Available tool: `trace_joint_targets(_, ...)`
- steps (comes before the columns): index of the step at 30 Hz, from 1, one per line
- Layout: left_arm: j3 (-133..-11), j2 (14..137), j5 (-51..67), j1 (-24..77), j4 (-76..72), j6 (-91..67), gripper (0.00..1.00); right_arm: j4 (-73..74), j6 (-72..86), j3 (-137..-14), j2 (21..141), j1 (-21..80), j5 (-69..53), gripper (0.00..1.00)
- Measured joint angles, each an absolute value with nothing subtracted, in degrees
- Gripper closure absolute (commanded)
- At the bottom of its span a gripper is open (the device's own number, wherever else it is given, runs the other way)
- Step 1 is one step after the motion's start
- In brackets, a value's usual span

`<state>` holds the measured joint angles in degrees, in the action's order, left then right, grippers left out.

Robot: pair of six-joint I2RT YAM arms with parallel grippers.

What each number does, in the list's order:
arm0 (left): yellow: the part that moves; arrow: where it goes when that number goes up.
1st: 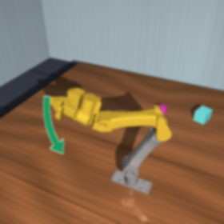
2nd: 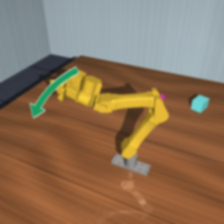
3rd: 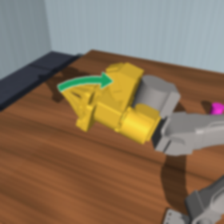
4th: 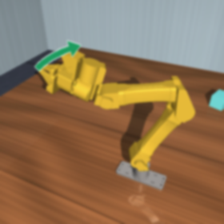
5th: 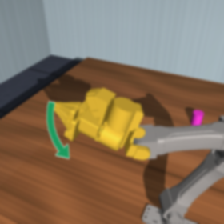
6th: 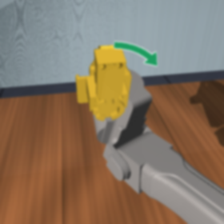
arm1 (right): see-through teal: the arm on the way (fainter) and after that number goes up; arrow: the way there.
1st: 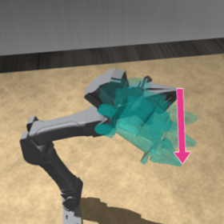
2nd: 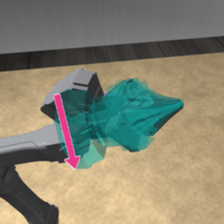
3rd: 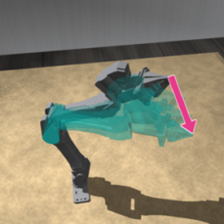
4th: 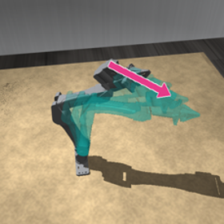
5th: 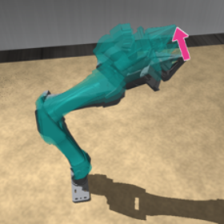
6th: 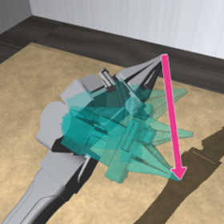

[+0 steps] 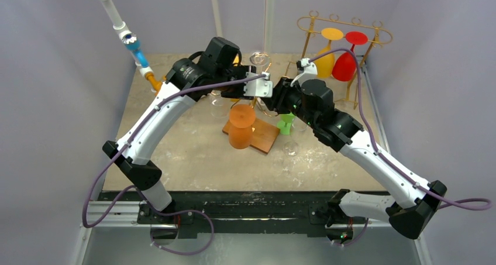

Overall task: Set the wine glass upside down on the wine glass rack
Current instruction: Adjust the wine rack at the center of the board.

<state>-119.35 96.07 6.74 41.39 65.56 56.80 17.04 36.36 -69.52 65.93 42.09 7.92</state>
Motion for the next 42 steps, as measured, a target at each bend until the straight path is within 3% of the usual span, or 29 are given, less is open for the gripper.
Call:
trace_joint_targets(7, -122.0, 96.1, 7.0, 41.5, 66.1, 56.8, 0.40, 17.3, 37.7, -69.9, 66.0, 43.0, 7.8, 0.47)
trace_joint_targets(18, -124.7, 92.9, 7.6, 41.8, 68.3, 56.7, 0.35, 24.4, 38.5, -73.5, 66.3, 44.2, 8.1, 0.18)
trace_joint_targets(24, -125.8, 92.2, 7.6, 41.8, 69.1, 56.6, 0.30, 28.5, 37.3, -77.5, 65.6, 43.9, 9.6, 0.11)
trace_joint_targets(31, -127.2, 90.7, 7.8, 41.8, 69.4, 53.5, 0.19, 33.3, 35.3, -79.9, 60.9, 35.7, 9.3, 0.12)
trace_joint_targets(42, -127.8, 81.9, 9.1, 41.8, 66.1, 40.0, 0.20, 40.6, 34.1, -74.3, 50.0, 30.7, 13.8, 0.30)
